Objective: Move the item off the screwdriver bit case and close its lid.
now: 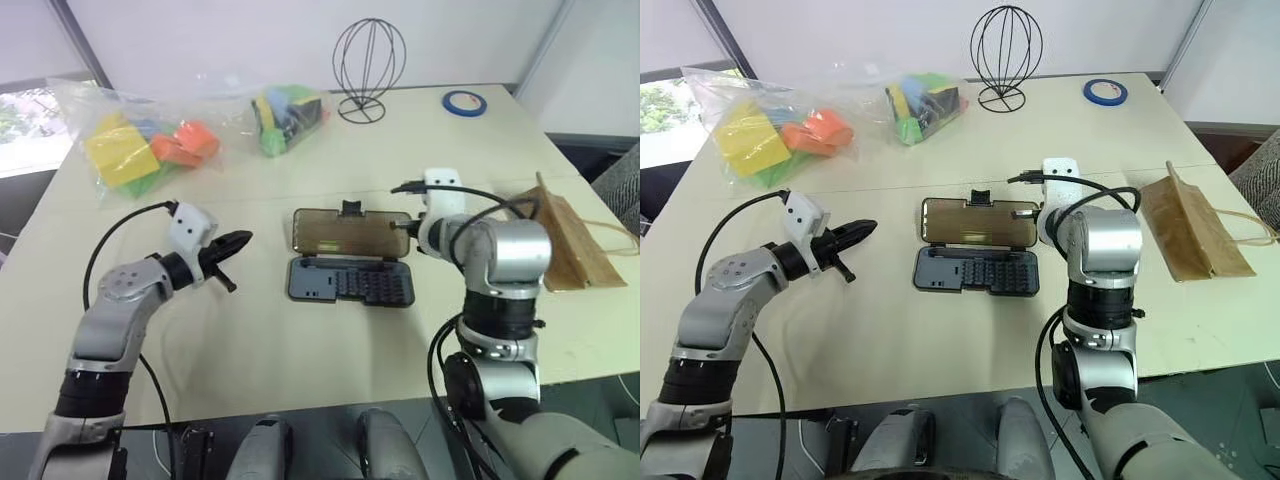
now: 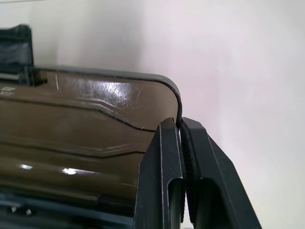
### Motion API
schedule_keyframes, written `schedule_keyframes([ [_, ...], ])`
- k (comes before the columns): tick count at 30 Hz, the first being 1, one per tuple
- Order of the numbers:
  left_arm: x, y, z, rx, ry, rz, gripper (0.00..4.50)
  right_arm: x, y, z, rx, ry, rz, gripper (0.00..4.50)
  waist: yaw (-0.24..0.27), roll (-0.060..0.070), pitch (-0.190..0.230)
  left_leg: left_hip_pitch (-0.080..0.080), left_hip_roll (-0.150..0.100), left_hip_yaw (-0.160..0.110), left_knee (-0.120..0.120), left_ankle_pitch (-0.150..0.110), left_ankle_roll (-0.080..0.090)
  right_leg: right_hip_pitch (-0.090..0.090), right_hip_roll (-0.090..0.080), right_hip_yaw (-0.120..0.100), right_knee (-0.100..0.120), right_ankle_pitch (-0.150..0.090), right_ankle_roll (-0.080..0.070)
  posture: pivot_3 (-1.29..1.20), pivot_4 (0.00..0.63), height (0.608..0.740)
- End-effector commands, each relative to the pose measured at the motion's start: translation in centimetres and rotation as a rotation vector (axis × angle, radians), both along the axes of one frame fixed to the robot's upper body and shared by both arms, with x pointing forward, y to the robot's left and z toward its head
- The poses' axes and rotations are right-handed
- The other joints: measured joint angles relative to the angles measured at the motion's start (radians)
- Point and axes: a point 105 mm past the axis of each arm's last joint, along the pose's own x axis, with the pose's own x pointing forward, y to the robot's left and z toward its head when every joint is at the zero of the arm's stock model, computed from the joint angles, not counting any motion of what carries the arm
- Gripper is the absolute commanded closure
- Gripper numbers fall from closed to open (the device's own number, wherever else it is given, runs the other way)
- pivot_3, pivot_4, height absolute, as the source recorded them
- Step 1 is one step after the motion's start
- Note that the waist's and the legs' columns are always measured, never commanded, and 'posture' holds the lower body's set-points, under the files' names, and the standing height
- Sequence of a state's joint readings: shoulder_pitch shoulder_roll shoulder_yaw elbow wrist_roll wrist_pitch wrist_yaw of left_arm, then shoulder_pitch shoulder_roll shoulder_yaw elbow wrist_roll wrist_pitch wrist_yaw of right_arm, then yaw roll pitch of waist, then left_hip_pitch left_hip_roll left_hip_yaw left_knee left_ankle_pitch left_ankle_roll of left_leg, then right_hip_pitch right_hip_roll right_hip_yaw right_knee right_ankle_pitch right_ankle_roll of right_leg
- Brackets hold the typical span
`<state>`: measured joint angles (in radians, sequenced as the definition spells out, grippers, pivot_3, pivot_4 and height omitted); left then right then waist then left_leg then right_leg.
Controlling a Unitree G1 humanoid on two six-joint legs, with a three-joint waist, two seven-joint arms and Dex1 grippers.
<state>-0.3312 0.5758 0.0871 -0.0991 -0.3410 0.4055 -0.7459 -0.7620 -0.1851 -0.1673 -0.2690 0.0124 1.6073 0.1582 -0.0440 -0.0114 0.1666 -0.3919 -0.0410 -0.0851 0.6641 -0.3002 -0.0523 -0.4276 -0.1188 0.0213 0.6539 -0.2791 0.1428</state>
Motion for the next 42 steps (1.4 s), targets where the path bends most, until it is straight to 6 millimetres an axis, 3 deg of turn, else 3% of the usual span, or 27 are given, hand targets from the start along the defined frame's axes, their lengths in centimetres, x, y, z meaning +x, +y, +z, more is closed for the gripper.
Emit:
schedule_keyframes([
  [1, 0.1, -0.4, 0.9, 0.016, -0.040, -0.026, 4.50, -0.6, 1.0, 0.3, 0.001, -0.023, 0.079, 4.43, -0.001, 0.000, 0.000, 0.000, 0.000, 0.000, 0.000, 0.000, 0.000, 0.000, 0.000, 0.000, 0.000, 0.000, 0.000, 0.00, 0.150, 0.740],
  [13, 0.2, -0.4, 1.0, 0.017, -0.043, -0.028, 4.50, -1.3, 2.9, -1.1, -0.026, 0.040, 0.215, 4.43, -0.003, 0.000, 0.000, 0.000, 0.000, 0.000, 0.000, 0.000, 0.000, 0.000, 0.000, 0.000, 0.001, 0.000, 0.000, 0.00, 0.150, 0.740],
  [31, -0.6, -0.5, 0.4, 0.007, -0.020, -0.028, 4.50, -0.9, 0.6, -0.9, -0.101, 0.049, 0.144, 4.43, 0.000, 0.000, 0.000, 0.000, 0.000, 0.000, 0.000, 0.000, 0.000, 0.000, 0.000, 0.000, 0.000, 0.000, 0.000, 0.00, 0.150, 0.740],
  [34, -0.6, -0.6, 0.4, 0.007, -0.020, -0.032, 4.50, -0.9, 0.7, -1.0, -0.096, 0.047, 0.141, 3.08, 0.000, 0.000, 0.000, 0.000, 0.000, 0.000, 0.000, 0.000, 0.000, 0.000, 0.000, 0.000, 0.000, 0.000, 0.000, 0.00, 0.150, 0.740],
  [39, -0.9, -1.0, 0.7, -0.013, -0.006, -0.064, 4.50, -0.8, 0.9, -0.6, -0.081, 0.035, 0.154, 0.41, -0.001, 0.000, 0.000, 0.000, 0.000, 0.000, 0.000, 0.000, 0.000, 0.000, 0.000, 0.000, 0.000, 0.000, 0.000, 0.00, 0.150, 0.740],
  [40, -1.1, -1.2, 0.9, -0.030, 0.002, -0.082, 4.50, -0.8, 1.2, 0.3, -0.078, -0.003, 0.179, 0.04, 0.000, 0.000, 0.000, 0.000, 0.000, 0.000, 0.000, 0.000, 0.000, 0.000, 0.000, 0.000, 0.000, 0.000, 0.000, 0.00, 0.150, 0.740],
  [42, -1.6, -2.0, 1.4, -0.061, 0.019, -0.134, 4.50, -0.6, 1.4, 1.9, -0.044, -0.069, 0.208, 0.04, 0.000, 0.000, 0.000, 0.000, 0.000, 0.000, 0.000, 0.000, 0.000, 0.000, 0.000, 0.000, 0.000, 0.000, 0.000, 0.00, 0.150, 0.740],
])
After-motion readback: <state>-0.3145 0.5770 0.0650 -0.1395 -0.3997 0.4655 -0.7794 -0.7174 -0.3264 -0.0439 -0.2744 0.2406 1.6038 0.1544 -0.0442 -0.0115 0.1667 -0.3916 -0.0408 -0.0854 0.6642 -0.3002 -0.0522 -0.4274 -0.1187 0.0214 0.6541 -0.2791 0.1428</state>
